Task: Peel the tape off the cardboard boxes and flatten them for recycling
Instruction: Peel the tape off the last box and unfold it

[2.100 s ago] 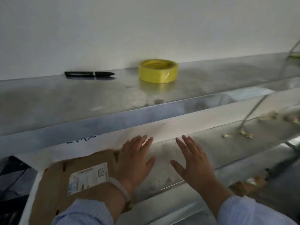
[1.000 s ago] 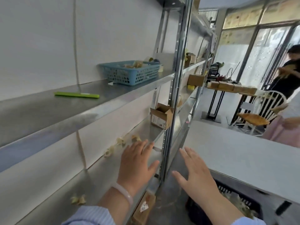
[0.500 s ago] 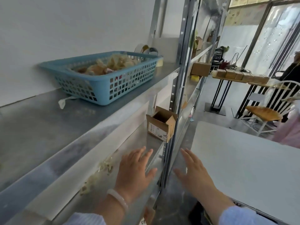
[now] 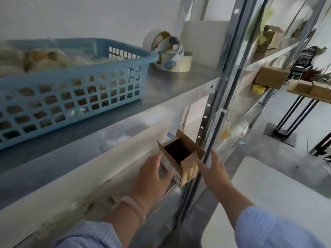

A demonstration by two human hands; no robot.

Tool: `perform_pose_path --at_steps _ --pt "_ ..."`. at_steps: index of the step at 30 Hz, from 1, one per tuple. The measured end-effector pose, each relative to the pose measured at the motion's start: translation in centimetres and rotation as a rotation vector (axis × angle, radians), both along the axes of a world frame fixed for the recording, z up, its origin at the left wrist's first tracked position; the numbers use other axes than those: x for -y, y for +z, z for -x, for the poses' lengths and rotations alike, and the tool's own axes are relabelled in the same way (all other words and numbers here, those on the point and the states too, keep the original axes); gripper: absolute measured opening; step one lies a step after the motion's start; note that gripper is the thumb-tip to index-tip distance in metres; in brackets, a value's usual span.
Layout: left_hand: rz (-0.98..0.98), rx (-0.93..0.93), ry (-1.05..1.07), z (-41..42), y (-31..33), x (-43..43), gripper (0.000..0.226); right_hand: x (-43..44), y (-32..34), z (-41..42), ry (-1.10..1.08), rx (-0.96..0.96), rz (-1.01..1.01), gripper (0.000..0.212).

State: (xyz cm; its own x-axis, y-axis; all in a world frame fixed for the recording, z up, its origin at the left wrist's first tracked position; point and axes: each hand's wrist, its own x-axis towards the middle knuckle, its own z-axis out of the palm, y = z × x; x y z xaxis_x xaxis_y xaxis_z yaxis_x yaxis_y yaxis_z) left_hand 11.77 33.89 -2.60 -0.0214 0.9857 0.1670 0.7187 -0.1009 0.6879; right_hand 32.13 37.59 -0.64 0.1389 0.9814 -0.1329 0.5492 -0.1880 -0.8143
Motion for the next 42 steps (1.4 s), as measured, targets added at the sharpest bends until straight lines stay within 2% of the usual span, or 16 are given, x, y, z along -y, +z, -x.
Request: perform_pose_path --at_steps 5,10,12,13,14,16,18,21,22,24,27,29,32,35,38,42 --pt "0.267 0.316 0.163 -1.7 -0.5 -4.0 0.072 -3.0 -2.5 -0.7 0.113 -0.162 0.035 0.049" --pt "0.274 0.574 0.267 -1.8 -1.3 -4.4 0.034 -3.7 -2.6 0.3 0.250 -0.347 0.056 0.032" --pt "0.286 0.621 0.348 -1.2 -1.4 -4.1 0.047 -3.6 -2.2 1.0 0.370 -0.354 0.068 0.025" --pt "0.324 0.614 0.365 -0.8 -1.3 -3.7 0.068 -3.4 -2.1 1.4 0.435 -0.335 0.071 0.024" --pt "0.365 0.615 0.373 -0.5 -1.4 -3.3 0.095 -3.2 -2.1 1.9 0.505 -0.298 0.061 0.026" --pt "0.416 0.651 0.379 0.1 -1.6 -2.5 0.120 -2.7 -2.4 2.9 0.624 -0.208 0.029 0.038" --pt "0.452 0.707 0.394 0.7 -2.0 -1.7 0.112 -2.6 -3.2 3.5 0.635 -0.136 -0.035 0.046" --pt "0.415 0.869 0.383 1.2 -2.6 -0.6 0.067 -2.8 -4.3 3.6 0.407 -0.061 -0.029 0.038" --pt "0.382 0.934 0.358 1.4 -2.7 -0.1 0.055 -3.0 -4.7 3.5 0.337 -0.040 0.021 0.054" --pt "0.329 1.106 0.287 1.8 -3.1 1.0 0.052 -3.1 -5.2 3.5 0.277 -0.141 0.168 0.083" --pt "0.290 1.312 0.191 2.6 -3.4 2.6 0.062 -2.8 -4.5 4.3 0.331 -0.372 0.306 0.086" --pt "0.256 1.296 0.216 3.5 -3.1 3.8 0.071 -2.5 -3.9 5.3 0.414 -0.380 0.232 0.066" --pt "0.131 1.134 0.454 5.7 -2.0 6.4 0.092 -1.8 -2.6 7.6 0.558 -0.246 0.010 0.040" --pt "-0.101 0.721 0.750 9.1 -0.6 9.8 0.095 -0.2 -1.4 10.4 0.751 -0.098 -0.087 0.043" --pt "-0.162 0.379 0.754 12.0 0.5 12.9 0.072 2.3 -1.3 13.4 0.948 0.065 -0.223 0.063" --pt "-0.142 0.309 0.759 14.3 0.2 17.3 0.039 5.5 -1.7 17.6 1.161 0.158 -0.386 0.069"
